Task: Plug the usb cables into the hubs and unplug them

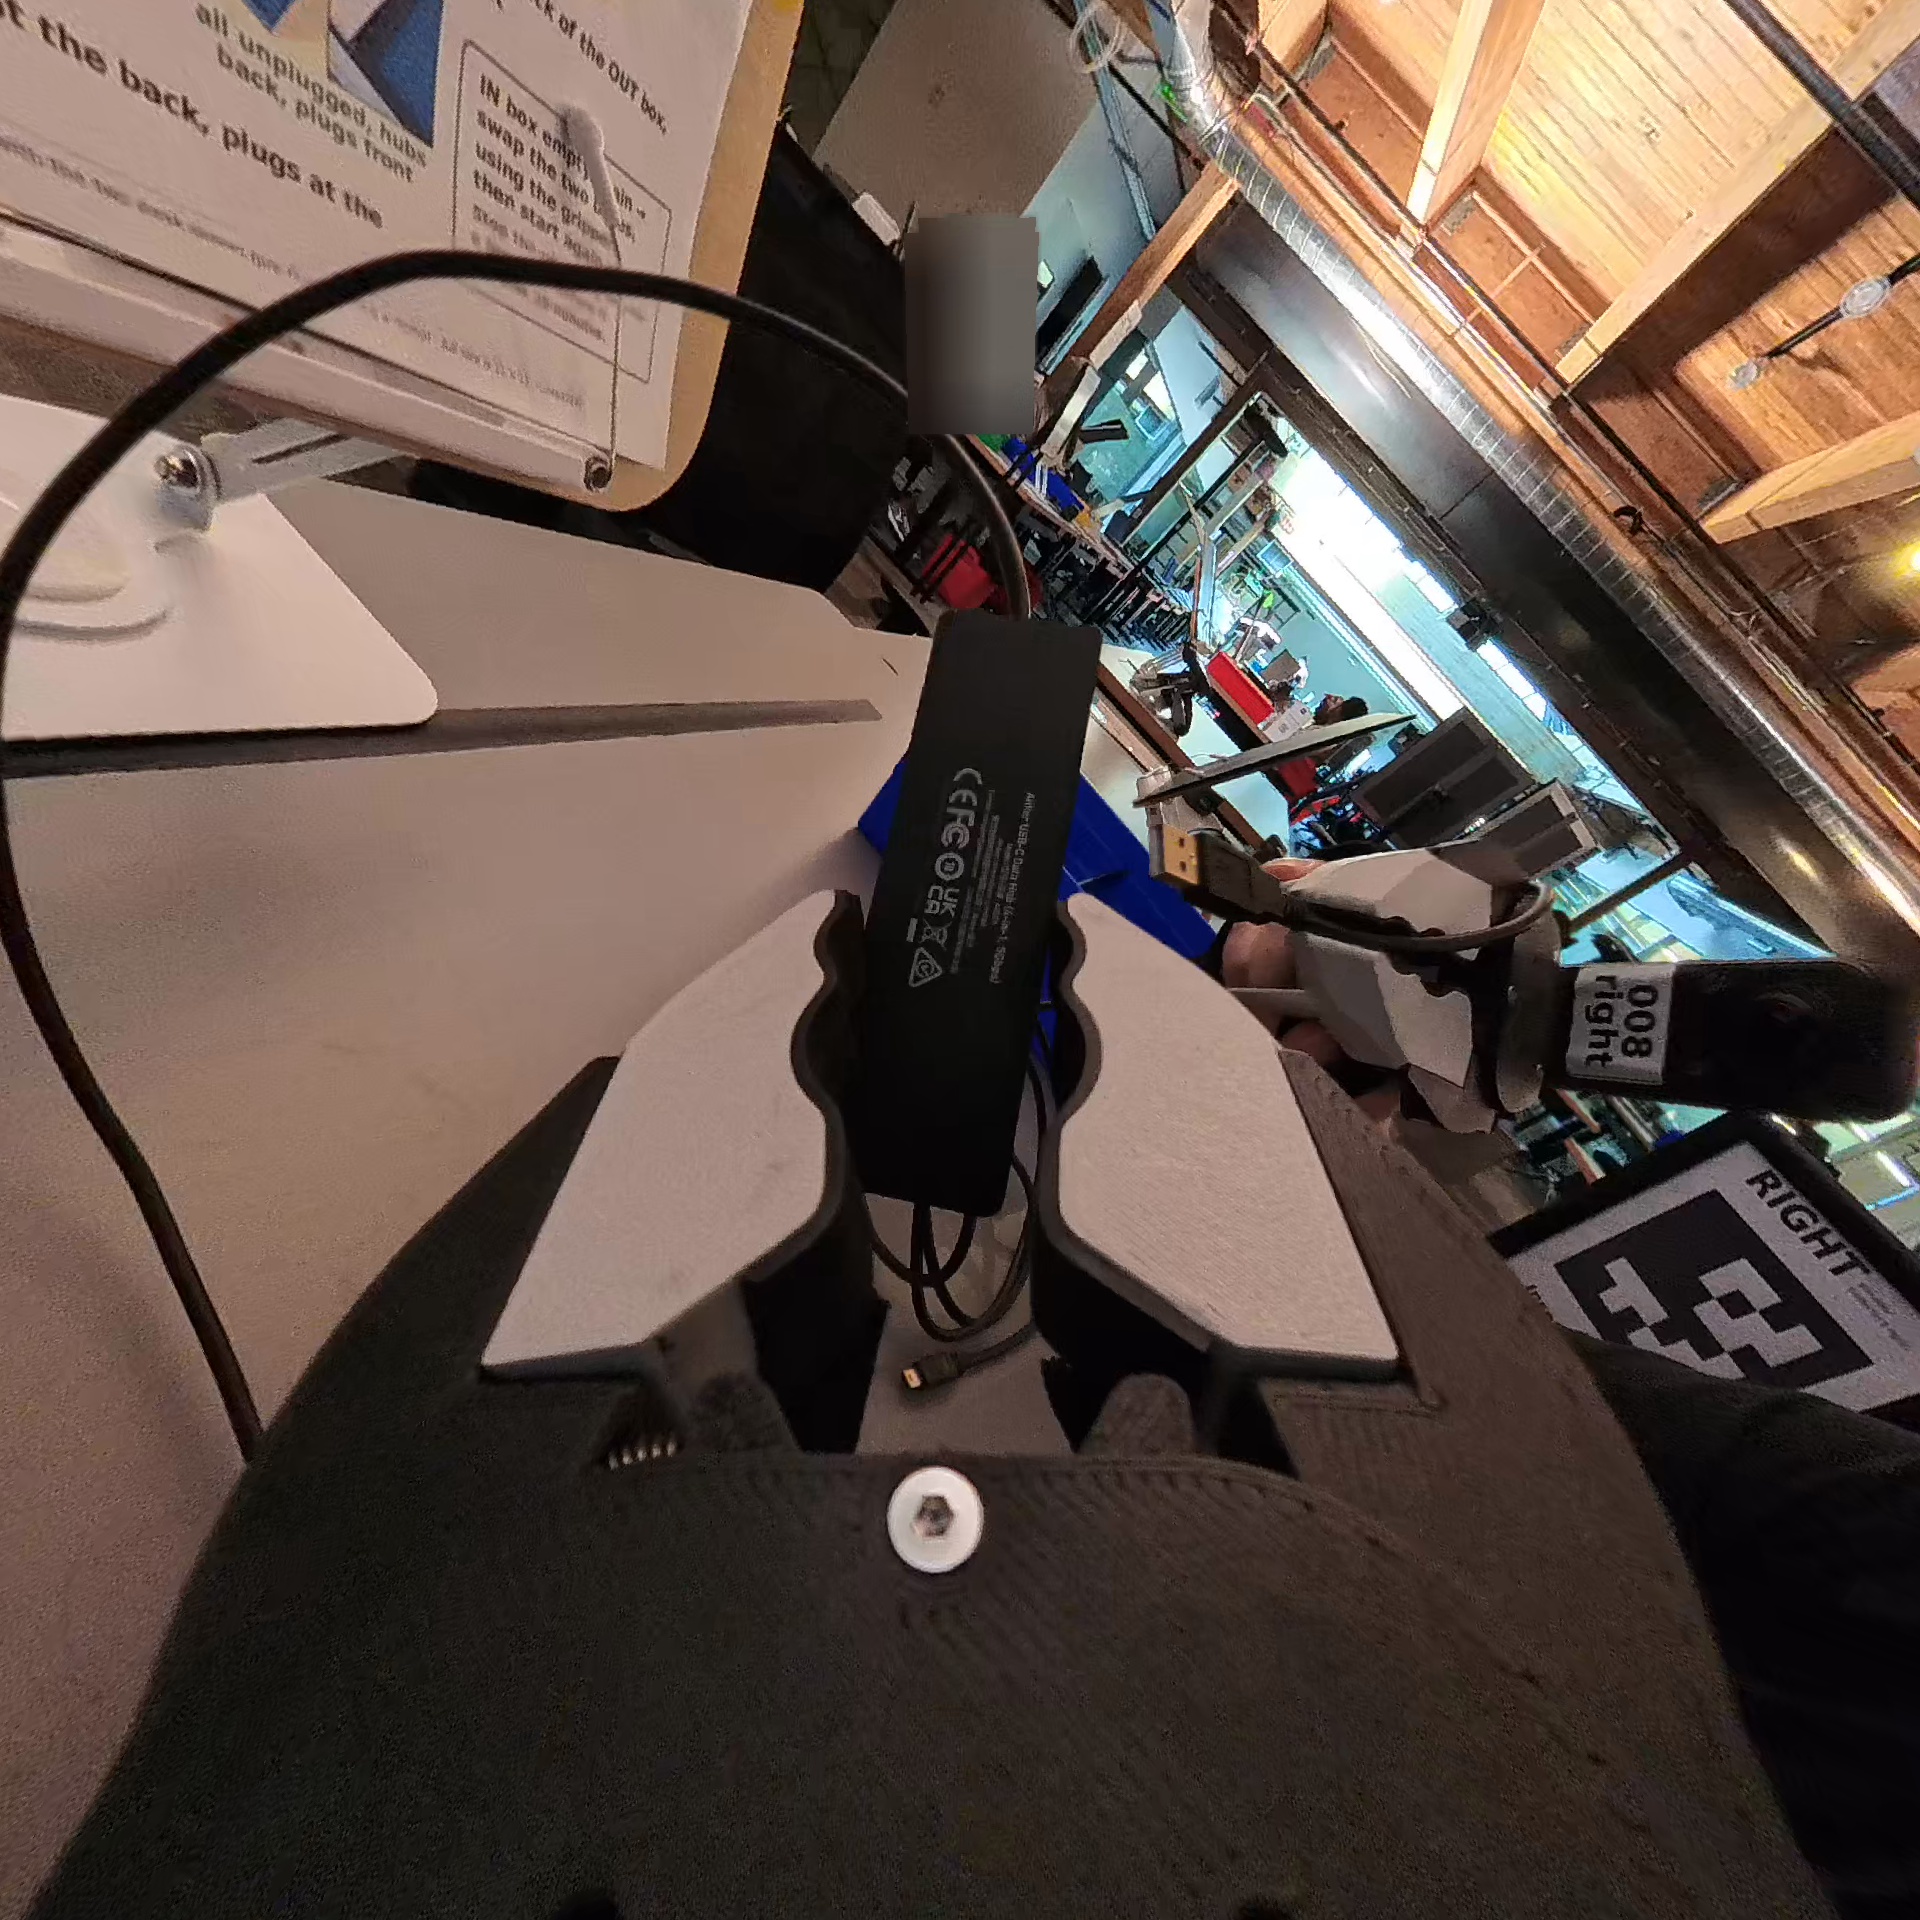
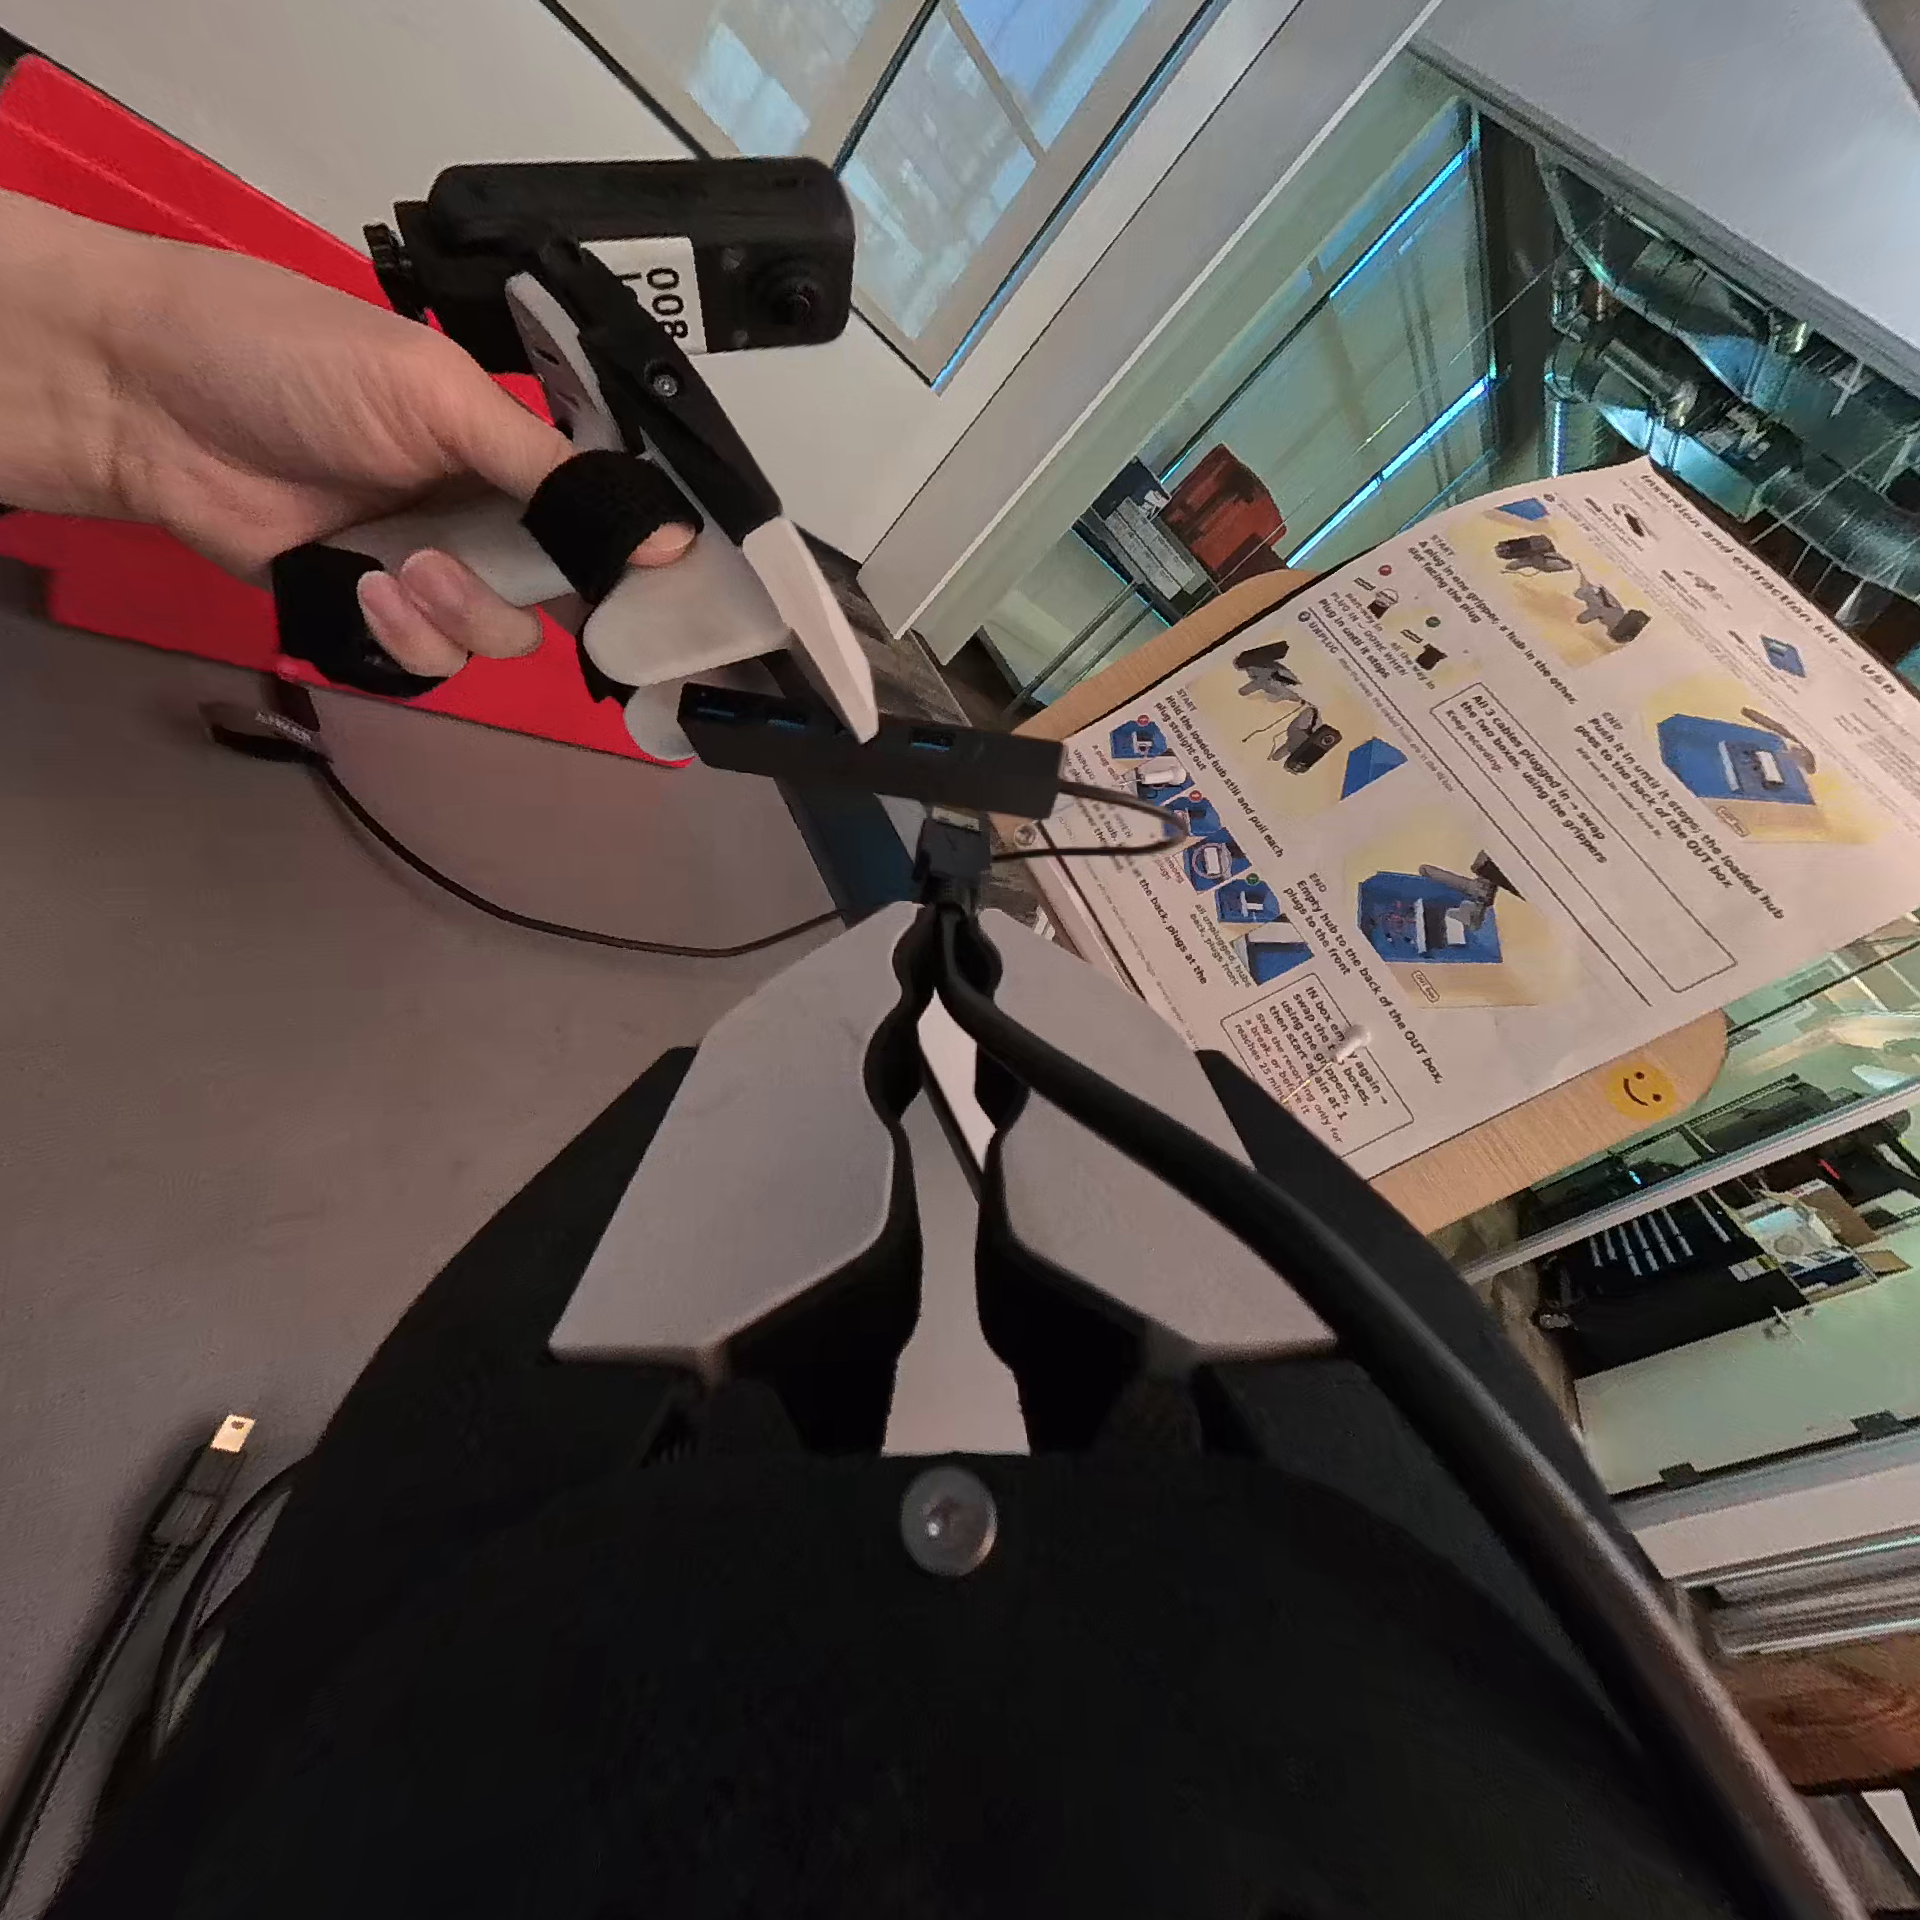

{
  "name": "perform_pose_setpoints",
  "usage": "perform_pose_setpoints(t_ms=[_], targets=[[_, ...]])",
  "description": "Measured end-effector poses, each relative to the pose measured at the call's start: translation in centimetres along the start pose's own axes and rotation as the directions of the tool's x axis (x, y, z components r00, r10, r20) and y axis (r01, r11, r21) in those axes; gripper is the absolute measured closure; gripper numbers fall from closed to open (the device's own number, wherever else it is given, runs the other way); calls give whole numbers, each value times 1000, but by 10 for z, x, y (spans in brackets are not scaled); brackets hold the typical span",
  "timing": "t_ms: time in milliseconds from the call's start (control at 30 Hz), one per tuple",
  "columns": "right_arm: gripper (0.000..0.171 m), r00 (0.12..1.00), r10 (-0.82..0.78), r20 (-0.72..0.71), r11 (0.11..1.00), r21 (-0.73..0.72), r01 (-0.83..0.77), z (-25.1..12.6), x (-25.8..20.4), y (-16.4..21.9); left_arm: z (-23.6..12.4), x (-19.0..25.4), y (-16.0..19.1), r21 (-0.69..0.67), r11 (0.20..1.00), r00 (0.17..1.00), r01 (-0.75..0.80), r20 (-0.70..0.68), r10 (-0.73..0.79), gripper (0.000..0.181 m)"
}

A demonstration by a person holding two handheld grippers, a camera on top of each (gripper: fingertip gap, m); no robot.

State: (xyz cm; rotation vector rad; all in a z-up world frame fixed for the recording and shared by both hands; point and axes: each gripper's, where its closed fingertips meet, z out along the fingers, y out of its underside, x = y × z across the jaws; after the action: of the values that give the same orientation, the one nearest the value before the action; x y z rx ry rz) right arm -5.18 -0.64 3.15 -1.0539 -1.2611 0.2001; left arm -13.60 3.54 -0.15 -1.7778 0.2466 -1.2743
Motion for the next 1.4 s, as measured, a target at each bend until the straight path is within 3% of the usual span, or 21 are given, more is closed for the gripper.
perform_pose_setpoints(t_ms=[1400], targets=[[167,997,-63,-48,998,3,63,-3,4,-4,-7,14,-14,55,988,988,-142,72,138,148]])
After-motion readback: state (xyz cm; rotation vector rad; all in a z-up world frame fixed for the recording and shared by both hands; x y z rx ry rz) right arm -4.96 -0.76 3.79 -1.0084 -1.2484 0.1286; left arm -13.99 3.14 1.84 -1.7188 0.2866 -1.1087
